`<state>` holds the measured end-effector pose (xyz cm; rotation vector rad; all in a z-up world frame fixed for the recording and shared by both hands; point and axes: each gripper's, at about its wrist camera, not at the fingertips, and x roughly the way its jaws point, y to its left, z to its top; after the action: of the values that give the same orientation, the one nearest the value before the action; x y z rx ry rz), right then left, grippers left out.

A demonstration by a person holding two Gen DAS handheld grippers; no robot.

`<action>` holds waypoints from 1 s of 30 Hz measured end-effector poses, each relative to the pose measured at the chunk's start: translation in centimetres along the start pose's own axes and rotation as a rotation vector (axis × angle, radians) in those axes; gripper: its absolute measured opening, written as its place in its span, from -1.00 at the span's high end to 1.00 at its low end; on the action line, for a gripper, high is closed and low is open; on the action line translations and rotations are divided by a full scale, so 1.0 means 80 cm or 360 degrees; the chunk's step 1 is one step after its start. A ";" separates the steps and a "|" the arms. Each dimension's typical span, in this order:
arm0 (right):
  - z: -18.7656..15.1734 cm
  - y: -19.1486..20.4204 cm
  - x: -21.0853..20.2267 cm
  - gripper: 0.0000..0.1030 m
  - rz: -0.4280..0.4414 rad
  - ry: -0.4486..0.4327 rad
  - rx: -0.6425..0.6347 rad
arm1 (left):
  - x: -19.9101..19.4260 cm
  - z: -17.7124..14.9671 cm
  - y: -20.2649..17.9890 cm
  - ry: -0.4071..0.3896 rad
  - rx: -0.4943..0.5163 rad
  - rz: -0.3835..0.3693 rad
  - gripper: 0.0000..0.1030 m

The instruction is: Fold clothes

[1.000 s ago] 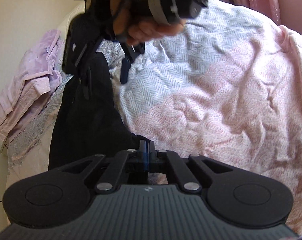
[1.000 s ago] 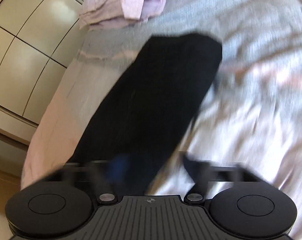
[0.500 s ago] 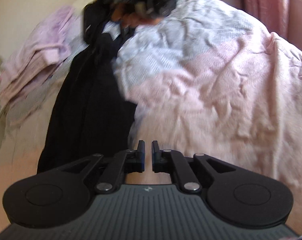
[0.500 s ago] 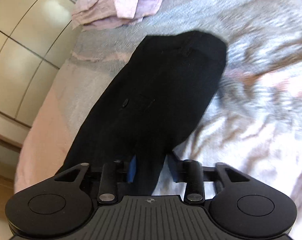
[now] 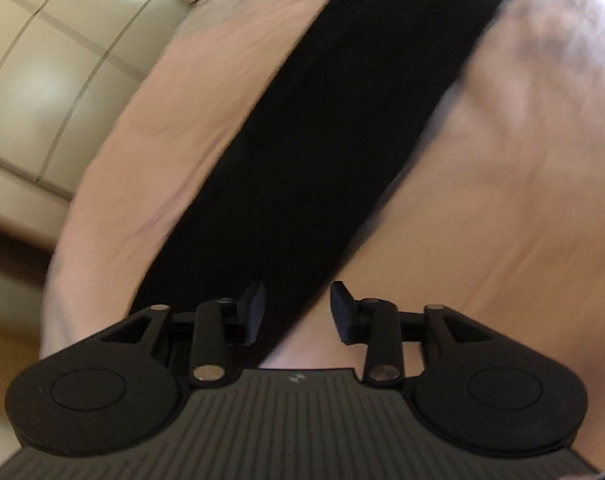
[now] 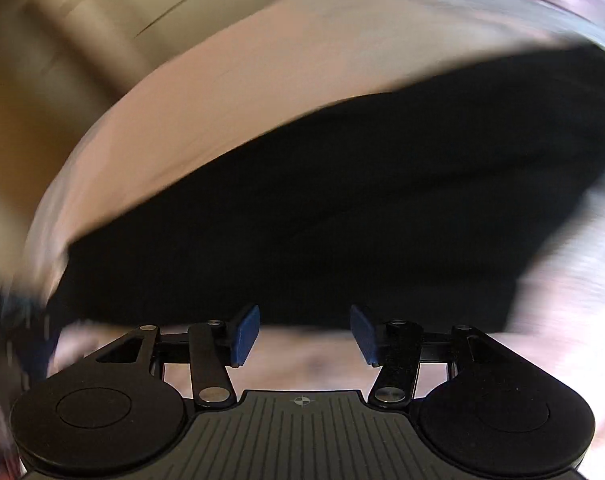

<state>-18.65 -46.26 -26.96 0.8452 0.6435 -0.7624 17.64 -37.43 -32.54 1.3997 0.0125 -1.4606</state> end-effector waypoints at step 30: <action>-0.113 0.484 0.414 0.67 -0.0172 -0.0261 -0.2317 | 0.011 -0.209 0.197 0.0129 -0.1070 0.0284 0.21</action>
<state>29.35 -32.49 -40.58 -0.5817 0.8783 -0.2795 40.13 -34.35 -28.68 0.8778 0.3862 -1.1022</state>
